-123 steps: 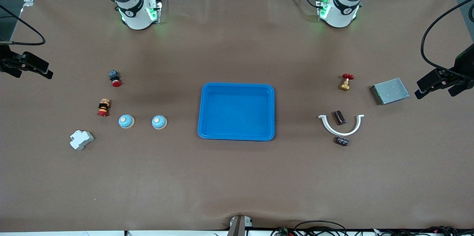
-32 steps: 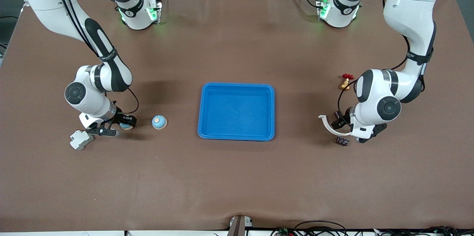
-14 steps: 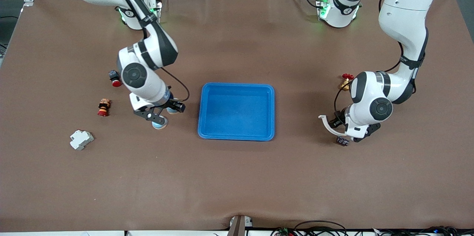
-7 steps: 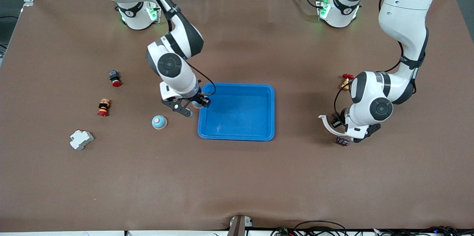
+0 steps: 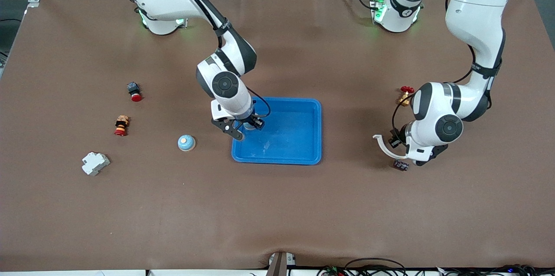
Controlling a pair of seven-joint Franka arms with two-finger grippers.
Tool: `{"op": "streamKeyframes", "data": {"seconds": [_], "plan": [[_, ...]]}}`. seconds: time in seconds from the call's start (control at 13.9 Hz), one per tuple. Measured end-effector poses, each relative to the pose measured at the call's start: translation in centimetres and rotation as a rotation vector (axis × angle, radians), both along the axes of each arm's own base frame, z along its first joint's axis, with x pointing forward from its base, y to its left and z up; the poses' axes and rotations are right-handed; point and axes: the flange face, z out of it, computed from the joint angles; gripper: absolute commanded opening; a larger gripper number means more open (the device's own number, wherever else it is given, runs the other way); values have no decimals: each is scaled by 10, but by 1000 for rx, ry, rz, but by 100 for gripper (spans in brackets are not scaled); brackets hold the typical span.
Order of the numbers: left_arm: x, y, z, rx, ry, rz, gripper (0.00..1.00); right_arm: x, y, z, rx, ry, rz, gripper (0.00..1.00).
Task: Place electrolytic capacitor and blue bell in tray
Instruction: 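Carry the bell into the tray while the left gripper carries the capacitor over, then release the bell in the tray while the left gripper lowers the capacitor inside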
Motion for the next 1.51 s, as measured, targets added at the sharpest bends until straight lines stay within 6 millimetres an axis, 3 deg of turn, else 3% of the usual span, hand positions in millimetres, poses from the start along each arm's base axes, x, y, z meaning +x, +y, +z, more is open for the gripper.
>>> {"op": "streamKeyframes", "data": {"seconds": [0.29,0.5,1.0,1.51], "plan": [[12,-16,67,1,69,8,0,-11,11,-10,-7,9,1,0],[17,-50,98,-3,64,63,0,-16,16,-15,-9,11,5,0],[12,-149,134,-21,11,248,0,-32,31,-32,-16,3,8,0],[-5,-236,137,-65,-88,416,0,-26,24,-33,-48,-23,12,0]]}}
